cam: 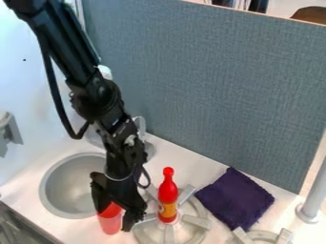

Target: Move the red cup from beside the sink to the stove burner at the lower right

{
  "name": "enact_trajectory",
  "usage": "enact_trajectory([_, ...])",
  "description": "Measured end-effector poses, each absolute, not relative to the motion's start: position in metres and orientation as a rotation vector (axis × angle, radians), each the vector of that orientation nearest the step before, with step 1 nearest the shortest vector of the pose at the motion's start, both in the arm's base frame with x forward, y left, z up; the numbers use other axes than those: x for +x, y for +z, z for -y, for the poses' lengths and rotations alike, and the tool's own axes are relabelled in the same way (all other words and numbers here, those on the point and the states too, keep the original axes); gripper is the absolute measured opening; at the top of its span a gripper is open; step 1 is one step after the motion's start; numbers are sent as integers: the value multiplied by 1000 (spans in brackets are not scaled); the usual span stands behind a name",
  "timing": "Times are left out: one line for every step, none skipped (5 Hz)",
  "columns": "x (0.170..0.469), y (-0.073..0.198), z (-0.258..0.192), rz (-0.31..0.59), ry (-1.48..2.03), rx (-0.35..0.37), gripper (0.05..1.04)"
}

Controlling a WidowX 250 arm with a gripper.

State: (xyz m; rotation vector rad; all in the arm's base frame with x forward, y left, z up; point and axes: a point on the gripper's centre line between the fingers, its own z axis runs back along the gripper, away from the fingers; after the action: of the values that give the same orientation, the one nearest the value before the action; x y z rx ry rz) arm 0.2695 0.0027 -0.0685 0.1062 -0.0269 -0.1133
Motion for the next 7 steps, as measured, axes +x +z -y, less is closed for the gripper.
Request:
enact_trajectory([274, -71, -4, 33, -104, 112, 1001])
enact_trajectory([276, -77, 0, 49, -122, 91, 961])
enact_trajectory([277, -76, 1, 54, -127, 79, 678])
enact_trajectory([276, -78, 4, 52, -136, 58, 354])
enact_trajectory([277, -80, -1, 43, -128, 54, 153])
enact_trajectory([273, -79, -9, 21, -102, 47, 89])
enact_trajectory([267, -41, -8, 60, -83, 47, 87])
